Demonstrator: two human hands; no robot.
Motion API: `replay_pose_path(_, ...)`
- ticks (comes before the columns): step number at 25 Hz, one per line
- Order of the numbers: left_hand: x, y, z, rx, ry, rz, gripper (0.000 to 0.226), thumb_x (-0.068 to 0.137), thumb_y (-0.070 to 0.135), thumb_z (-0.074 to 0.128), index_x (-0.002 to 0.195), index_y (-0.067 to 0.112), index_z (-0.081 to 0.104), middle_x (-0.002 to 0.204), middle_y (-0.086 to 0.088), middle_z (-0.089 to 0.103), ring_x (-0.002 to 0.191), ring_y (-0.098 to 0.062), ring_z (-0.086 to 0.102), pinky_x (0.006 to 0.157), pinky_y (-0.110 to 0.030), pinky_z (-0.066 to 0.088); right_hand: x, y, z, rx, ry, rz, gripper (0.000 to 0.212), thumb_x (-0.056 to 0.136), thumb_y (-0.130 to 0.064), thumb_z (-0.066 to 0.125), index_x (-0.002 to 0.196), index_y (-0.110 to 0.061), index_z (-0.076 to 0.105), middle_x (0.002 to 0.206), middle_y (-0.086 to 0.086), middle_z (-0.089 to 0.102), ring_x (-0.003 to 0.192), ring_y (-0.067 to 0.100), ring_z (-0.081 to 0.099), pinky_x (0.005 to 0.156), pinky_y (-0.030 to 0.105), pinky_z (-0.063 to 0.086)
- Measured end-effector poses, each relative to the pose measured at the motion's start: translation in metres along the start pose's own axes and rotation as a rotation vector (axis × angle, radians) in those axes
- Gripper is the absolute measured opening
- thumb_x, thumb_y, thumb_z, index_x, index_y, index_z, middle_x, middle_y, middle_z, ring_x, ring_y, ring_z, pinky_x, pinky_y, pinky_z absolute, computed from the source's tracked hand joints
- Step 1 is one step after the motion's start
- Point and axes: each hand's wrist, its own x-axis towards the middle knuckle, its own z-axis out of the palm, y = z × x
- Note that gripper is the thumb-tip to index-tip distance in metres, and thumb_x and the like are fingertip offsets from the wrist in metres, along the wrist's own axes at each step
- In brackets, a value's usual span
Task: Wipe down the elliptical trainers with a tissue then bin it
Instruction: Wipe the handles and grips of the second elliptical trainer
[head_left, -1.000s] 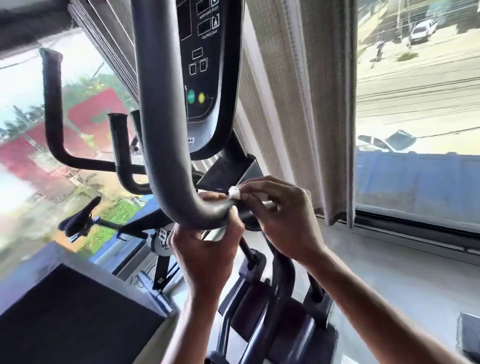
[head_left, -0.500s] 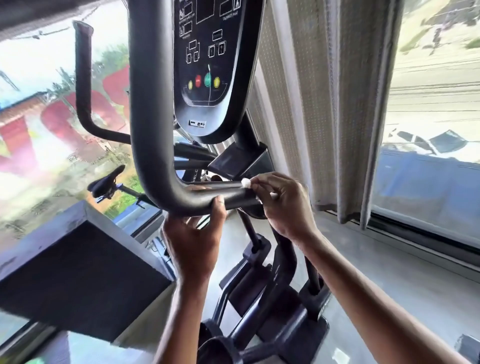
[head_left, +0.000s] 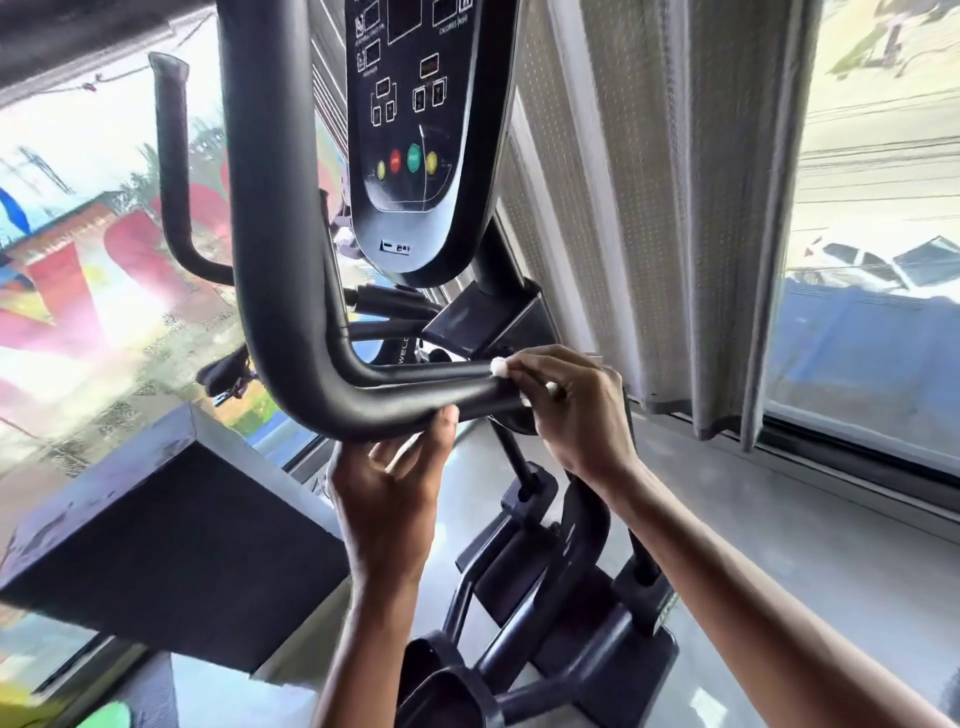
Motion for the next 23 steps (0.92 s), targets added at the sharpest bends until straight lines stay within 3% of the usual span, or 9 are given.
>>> replay_pose_path(4, -0.002, -0.006, 0.015, 0.014, -0.032, -0.067, 0.014, 0.089, 0.000, 0.075, 0.102, 0.004, 0.076, 0.094, -0.002, 0.081, 0.094, -0.016, 0.077, 0.080, -0.022, 0.060, -0.001, 0.043, 0.002, -0.095, 0.093, 0.239, 0.011, 0.088, -0.014, 0.076, 0.097, -0.019, 0.081, 0.099, -0.013, 0.074, 0.089, 0.001, 0.069, 0.087, 0.023, 0.054)
replay_pose_path(10, -0.003, -0.022, 0.026, 0.025, 0.004, -0.103, 0.017, 0.090, 0.004, 0.076, 0.108, 0.002, 0.076, 0.102, -0.010, 0.080, 0.100, -0.027, 0.077, 0.083, -0.027, 0.060, -0.034, 0.027, 0.017, -0.043, 0.293, 0.322, 0.012, 0.090, -0.010, 0.075, 0.099, -0.015, 0.080, 0.098, -0.010, 0.073, 0.089, -0.002, 0.064, 0.085, 0.020, 0.053)
replay_pose_path(12, -0.002, -0.020, 0.027, 0.020, 0.005, -0.101, 0.015, 0.090, 0.004, 0.076, 0.106, 0.005, 0.077, 0.099, -0.006, 0.081, 0.098, -0.023, 0.077, 0.081, -0.024, 0.059, -0.039, 0.024, 0.022, -0.012, 0.337, 0.332, 0.010, 0.091, -0.009, 0.073, 0.098, -0.014, 0.080, 0.097, -0.009, 0.073, 0.088, -0.001, 0.065, 0.085, 0.017, 0.053)
replay_pose_path(16, -0.006, -0.010, 0.026, 0.003, -0.006, -0.084, 0.015, 0.090, -0.002, 0.073, 0.099, 0.010, 0.076, 0.089, 0.006, 0.081, 0.088, -0.010, 0.077, 0.077, -0.018, 0.058, -0.026, 0.029, 0.019, 0.048, 0.282, 0.320, 0.014, 0.089, -0.007, 0.074, 0.099, -0.015, 0.081, 0.099, -0.011, 0.074, 0.089, 0.000, 0.069, 0.087, 0.024, 0.057)
replay_pose_path(18, -0.007, -0.005, 0.027, -0.013, 0.008, -0.070, 0.017, 0.090, -0.004, 0.073, 0.099, 0.011, 0.076, 0.088, 0.008, 0.080, 0.088, -0.009, 0.077, 0.080, -0.024, 0.061, -0.016, 0.024, 0.015, 0.087, 0.215, 0.298, 0.013, 0.089, -0.006, 0.075, 0.096, -0.015, 0.081, 0.098, -0.012, 0.075, 0.089, -0.004, 0.069, 0.087, 0.020, 0.056)
replay_pose_path(20, -0.008, -0.002, 0.025, -0.011, 0.043, -0.040, 0.018, 0.091, -0.001, 0.074, 0.100, 0.014, 0.076, 0.092, 0.007, 0.080, 0.094, -0.011, 0.076, 0.091, -0.037, 0.062, -0.006, 0.013, 0.012, 0.111, 0.133, 0.300, 0.012, 0.090, -0.008, 0.074, 0.095, -0.017, 0.081, 0.097, -0.011, 0.076, 0.087, -0.002, 0.070, 0.085, 0.024, 0.057)
replay_pose_path(23, -0.010, 0.007, 0.019, -0.056, 0.106, 0.055, 0.020, 0.093, 0.019, 0.067, 0.100, 0.034, 0.078, 0.105, 0.005, 0.076, 0.111, -0.028, 0.071, 0.098, -0.058, 0.056, -0.002, -0.020, 0.009, 0.196, -0.017, 0.258, 0.012, 0.091, -0.011, 0.073, 0.095, -0.018, 0.081, 0.098, -0.010, 0.076, 0.090, 0.002, 0.070, 0.084, 0.026, 0.058)
